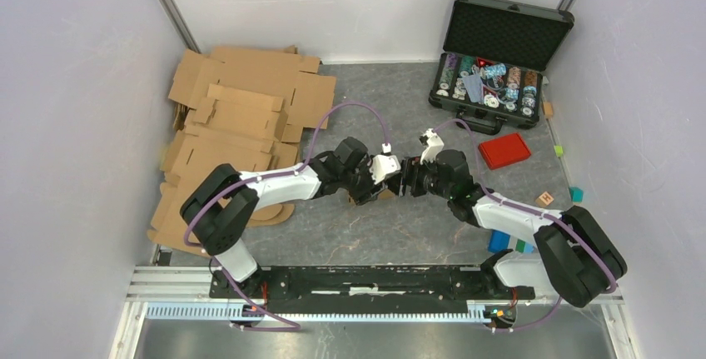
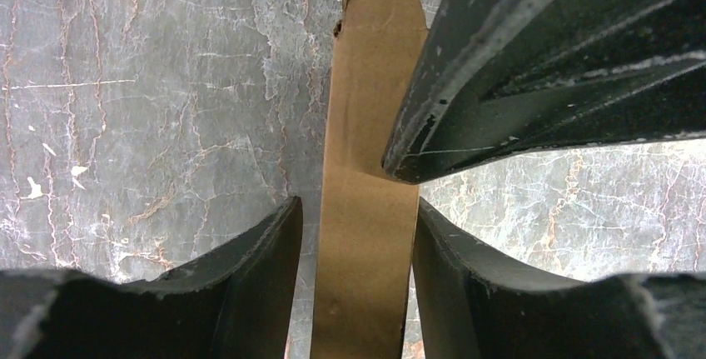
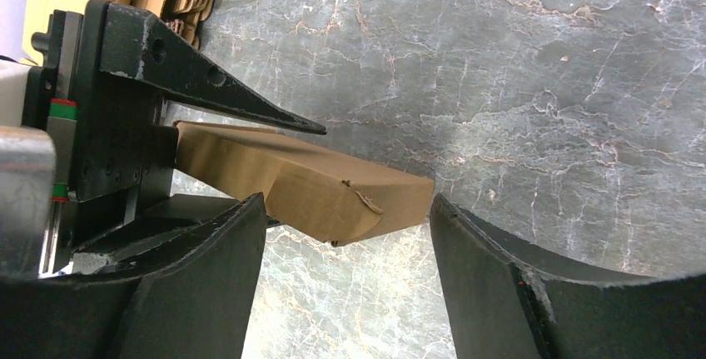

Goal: Fold the paper box
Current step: Close the paper box at the center of the board.

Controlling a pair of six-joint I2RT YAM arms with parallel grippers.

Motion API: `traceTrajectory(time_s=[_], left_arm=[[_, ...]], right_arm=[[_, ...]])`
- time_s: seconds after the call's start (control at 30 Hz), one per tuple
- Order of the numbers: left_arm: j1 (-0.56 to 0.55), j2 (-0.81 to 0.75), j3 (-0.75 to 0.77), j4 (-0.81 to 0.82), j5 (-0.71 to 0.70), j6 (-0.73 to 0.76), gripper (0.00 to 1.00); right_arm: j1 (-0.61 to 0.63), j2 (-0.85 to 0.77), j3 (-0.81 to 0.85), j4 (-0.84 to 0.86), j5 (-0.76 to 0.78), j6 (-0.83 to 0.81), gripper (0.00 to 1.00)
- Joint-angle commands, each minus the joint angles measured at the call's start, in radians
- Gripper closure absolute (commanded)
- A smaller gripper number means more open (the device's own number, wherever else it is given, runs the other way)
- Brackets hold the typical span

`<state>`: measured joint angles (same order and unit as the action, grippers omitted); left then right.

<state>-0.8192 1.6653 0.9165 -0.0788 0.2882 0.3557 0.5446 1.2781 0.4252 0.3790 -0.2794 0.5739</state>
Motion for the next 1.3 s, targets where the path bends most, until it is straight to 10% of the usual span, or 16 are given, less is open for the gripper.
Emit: traceTrajectory(time_s=[0.0, 1.0, 1.27], left_arm=[[0.003, -0.026, -0.013, 0.044, -0.008, -0.008, 0.42], [0.003, -0.048, 0.0, 0.004, 0.0, -0.002, 0.47], [0.003, -0.046, 0.004, -0.009, 0.025, 0.008, 0.6]], right_arm=[[-0.008, -0.016, 0.049, -0.003, -0.001, -0.029, 0.23], [-0.015, -0.261, 0.013, -0.252, 0.269, -0.512, 0.29], [0.039, -0.306, -0.127, -0.041, 0.222, -0.666, 0.11]])
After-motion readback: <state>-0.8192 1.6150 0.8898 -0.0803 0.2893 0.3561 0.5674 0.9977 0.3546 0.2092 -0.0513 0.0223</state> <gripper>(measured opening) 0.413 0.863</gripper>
